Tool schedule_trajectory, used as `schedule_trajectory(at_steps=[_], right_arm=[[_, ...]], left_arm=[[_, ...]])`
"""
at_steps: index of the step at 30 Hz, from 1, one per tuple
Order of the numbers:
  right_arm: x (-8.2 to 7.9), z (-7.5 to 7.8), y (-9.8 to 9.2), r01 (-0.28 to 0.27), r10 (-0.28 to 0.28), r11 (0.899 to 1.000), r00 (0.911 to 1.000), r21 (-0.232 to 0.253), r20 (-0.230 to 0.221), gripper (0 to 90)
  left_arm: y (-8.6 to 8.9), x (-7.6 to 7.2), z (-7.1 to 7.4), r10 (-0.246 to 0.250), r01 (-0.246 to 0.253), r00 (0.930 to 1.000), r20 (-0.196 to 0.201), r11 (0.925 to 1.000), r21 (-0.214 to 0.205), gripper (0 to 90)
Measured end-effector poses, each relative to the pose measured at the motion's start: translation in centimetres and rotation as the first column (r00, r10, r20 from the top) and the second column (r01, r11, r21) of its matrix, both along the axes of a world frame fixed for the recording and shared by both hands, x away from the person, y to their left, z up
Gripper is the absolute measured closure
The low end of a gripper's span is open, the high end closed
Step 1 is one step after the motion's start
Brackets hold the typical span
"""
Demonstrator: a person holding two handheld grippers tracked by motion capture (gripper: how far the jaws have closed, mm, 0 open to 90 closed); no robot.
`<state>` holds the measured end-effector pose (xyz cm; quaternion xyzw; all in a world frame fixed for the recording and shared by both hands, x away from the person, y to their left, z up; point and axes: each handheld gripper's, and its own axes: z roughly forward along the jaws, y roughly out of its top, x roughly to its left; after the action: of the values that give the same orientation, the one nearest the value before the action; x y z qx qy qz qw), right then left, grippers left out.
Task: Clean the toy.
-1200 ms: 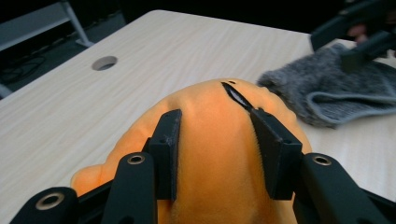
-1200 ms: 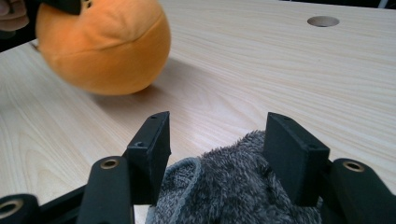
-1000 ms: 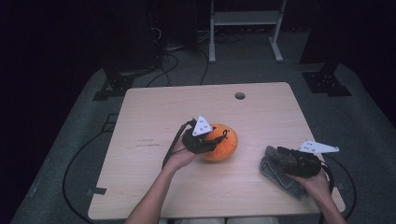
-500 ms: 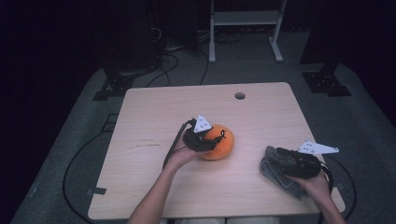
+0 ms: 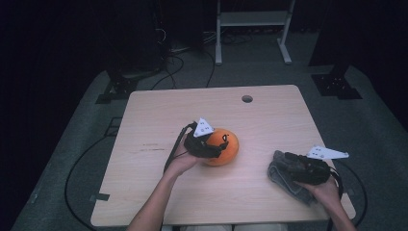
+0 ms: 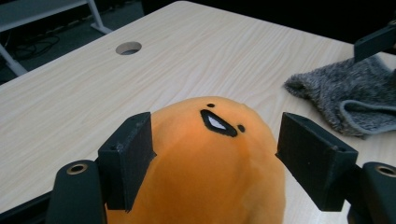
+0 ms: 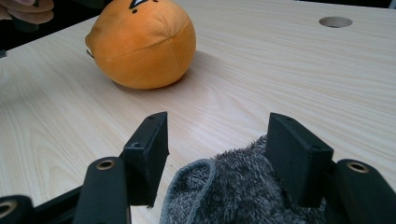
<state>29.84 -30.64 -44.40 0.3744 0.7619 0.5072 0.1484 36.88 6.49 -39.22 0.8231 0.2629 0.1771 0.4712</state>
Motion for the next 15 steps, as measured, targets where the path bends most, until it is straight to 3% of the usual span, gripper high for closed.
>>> schedule_trajectory(at_steps=[15], right_arm=[[0.0,0.0,0.0,-0.001,0.001,1.000,1.0000,0.002,-0.003,37.5]], left_arm=[[2.8,-1.6,0.2,0.010,-0.010,0.9999,0.002,0.9996,-0.027,22.7]])
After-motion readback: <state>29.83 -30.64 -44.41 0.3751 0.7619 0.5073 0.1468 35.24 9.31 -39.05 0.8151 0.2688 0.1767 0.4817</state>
